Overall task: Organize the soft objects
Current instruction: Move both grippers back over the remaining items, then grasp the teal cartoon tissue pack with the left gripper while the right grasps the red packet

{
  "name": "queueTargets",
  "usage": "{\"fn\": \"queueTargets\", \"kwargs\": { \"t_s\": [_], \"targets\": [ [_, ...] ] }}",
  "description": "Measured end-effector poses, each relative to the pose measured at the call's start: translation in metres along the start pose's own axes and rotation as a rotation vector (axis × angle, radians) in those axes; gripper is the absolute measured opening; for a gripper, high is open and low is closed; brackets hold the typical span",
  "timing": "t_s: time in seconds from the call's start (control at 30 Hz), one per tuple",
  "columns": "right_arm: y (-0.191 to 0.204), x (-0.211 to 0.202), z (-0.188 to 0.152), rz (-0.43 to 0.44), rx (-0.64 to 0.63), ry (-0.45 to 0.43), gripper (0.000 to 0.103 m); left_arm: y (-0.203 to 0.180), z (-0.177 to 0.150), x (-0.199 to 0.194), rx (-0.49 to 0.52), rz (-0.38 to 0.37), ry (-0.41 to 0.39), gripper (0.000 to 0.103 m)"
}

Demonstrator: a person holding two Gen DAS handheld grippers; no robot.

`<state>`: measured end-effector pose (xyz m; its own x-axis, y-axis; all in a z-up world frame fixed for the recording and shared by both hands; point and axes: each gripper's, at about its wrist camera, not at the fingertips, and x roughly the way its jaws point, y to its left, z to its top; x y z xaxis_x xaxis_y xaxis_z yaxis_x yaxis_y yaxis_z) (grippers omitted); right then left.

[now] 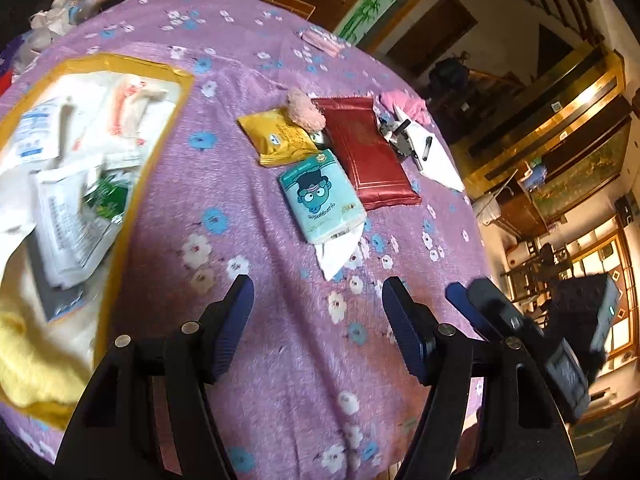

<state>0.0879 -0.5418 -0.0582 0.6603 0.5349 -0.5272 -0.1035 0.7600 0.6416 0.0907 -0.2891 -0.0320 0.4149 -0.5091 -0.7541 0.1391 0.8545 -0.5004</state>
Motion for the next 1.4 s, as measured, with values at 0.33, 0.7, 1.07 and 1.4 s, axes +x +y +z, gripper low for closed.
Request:
{"fn": "queueTargets", "kwargs": {
  "t_s": [0.33, 0.7, 1.07, 1.4],
  "targets": [
    [-0.003, -0.013, 0.006, 0.019, -0.047, -0.015, 0.069, -0.017, 0.018, 0.014, 0.006, -0.028, -0.003, 0.067],
    [-0.027, -0.004, 0.004, 0.013, 0.012, 0.032, 0.069, -0.013, 0.070, 0.101, -0.025, 0.041, 0.096, 0.067],
    [-0.025, 0.012, 0.009, 0.005, -0.011, 0.059, 0.069, 0.010, 0.041, 0.083, -0.107, -0.098, 0.078, 0.044],
    [-0.012, 0.042, 0.055, -0.040, -0.038, 0.067, 0.069, 0.024, -0.004, 0.002, -0.056, -0.096, -0.036, 0.044]
  ]
}}
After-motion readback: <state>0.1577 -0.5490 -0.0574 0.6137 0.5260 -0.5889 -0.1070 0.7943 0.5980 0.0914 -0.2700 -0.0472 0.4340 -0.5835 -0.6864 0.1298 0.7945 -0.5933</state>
